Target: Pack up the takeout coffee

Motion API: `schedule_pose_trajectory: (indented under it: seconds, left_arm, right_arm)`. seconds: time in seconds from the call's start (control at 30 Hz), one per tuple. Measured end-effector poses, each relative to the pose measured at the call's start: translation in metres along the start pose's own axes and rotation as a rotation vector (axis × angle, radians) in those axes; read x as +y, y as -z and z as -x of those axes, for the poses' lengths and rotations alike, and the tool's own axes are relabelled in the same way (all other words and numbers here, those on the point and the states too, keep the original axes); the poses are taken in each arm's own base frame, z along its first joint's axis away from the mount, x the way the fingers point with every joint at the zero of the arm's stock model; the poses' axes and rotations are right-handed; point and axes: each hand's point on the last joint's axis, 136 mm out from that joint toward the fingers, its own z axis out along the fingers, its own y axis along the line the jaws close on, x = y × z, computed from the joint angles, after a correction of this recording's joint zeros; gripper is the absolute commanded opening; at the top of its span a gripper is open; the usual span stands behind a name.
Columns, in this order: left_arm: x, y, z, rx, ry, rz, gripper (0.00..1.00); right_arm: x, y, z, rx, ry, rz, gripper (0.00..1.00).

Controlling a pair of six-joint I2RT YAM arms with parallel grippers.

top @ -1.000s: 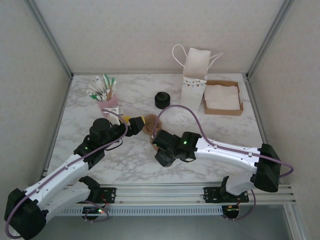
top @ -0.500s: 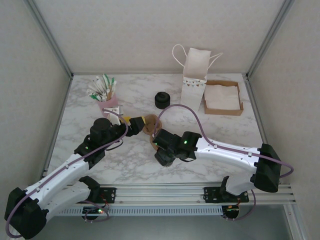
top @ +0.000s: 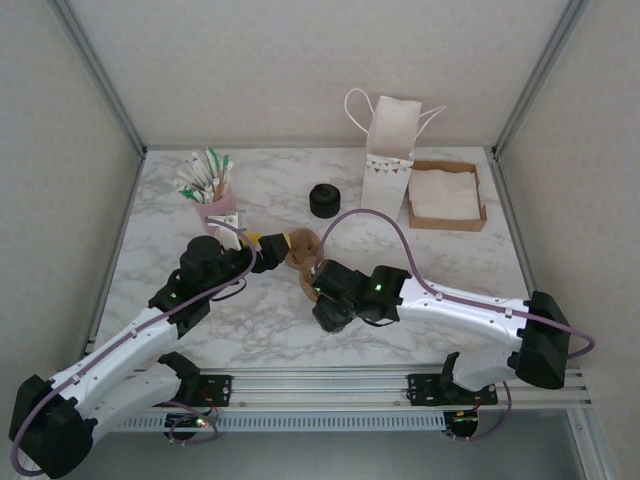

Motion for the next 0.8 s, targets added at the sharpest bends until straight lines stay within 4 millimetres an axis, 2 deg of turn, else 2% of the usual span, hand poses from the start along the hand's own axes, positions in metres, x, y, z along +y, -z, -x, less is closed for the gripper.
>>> schedule_pose_trajectory:
  seconds: [0.8]
  left_arm:
    - [0.0051, -0.0011, -0.0062, 0.015, 0.002, 0.012, 1.00]
  right_arm:
    - [-0.0096, -0.0008, -0.0028, 0.029, -0.040, -0.064, 0.73]
